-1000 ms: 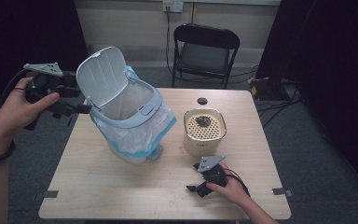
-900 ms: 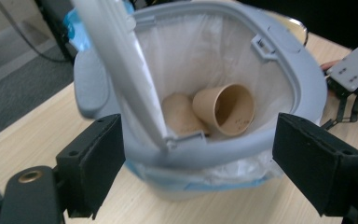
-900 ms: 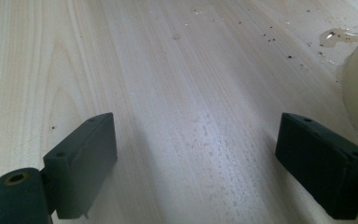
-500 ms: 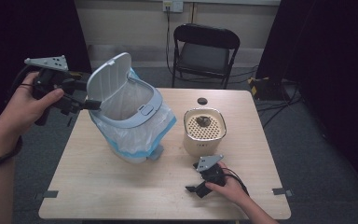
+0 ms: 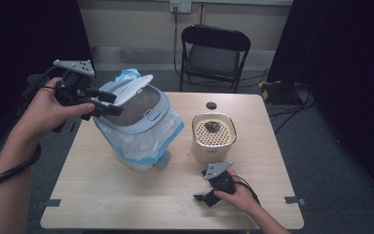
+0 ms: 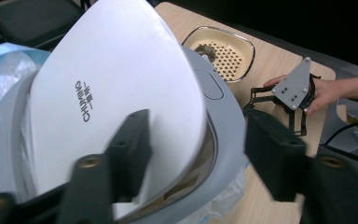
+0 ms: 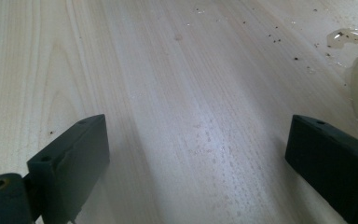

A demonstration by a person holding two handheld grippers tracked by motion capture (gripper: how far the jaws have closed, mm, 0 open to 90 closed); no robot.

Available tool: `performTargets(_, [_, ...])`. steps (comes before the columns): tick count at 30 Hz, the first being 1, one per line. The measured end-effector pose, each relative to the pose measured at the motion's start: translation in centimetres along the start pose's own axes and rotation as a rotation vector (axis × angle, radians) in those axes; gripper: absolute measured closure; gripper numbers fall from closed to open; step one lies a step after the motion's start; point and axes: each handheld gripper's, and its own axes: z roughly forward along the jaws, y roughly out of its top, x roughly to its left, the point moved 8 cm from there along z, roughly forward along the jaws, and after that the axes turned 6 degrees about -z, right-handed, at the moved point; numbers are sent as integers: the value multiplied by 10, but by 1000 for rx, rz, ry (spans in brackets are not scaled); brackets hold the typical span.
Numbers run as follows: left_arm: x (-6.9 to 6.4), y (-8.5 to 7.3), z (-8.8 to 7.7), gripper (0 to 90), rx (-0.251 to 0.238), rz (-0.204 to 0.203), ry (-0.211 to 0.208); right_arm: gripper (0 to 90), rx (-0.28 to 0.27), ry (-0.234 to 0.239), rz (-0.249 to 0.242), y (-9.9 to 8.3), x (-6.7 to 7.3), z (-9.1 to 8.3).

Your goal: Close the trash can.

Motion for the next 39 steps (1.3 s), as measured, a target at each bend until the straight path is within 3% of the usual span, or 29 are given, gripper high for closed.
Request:
performTargets(5, [4,4,14,608,1,-50,-6,55,1,-1,0,0,0,0])
performTargets(8, [2,5,23,611,8,-50,-20,55,1,-1,0,0,0,0])
performTargets(9, [1,5,35,622,26,-55,-23,55,0,0,-1,0,0,0])
performTargets(10, [1,5,35,641,26,-55,-23,55,0,0,-1,0,0,0])
performTargets(13, [7,0,51,664,83,-48,17,55,0,0,0,0,0,0])
performTargets(20, [15,10,69,763,47,-36,80,55,0,-1,-1,0,0,0])
performTargets(21, [15,8,71,771,67,-33,87,55,0,-1,-1,0,0,0])
performTargets(22, [15,9,76,787,28,-35,91,55,0,-1,-1,0,0,0])
performTargets(24, [13,10,78,788,19,-17,94,54,0,0,0,0,0,0])
performTargets(27, [9,11,78,726,44,33,113,54,0,0,0,0,0,0])
performTargets(28, [11,11,78,607,55,23,164,54,0,0,0,0,0,0])
performTargets(29, [12,10,78,340,75,23,183,54,0,0,0,0,0,0])
performTargets(30, [6,9,76,339,39,6,135,54,0,0,0,0,0,0])
performTargets(31, [5,9,72,322,20,-3,129,54,0,0,-1,0,0,0])
performTargets(35, [6,2,60,212,9,-28,129,54,1,-2,1,0,0,0])
performTargets(39, [2,-12,45,181,14,-38,128,54,-1,-3,-1,0,0,0])
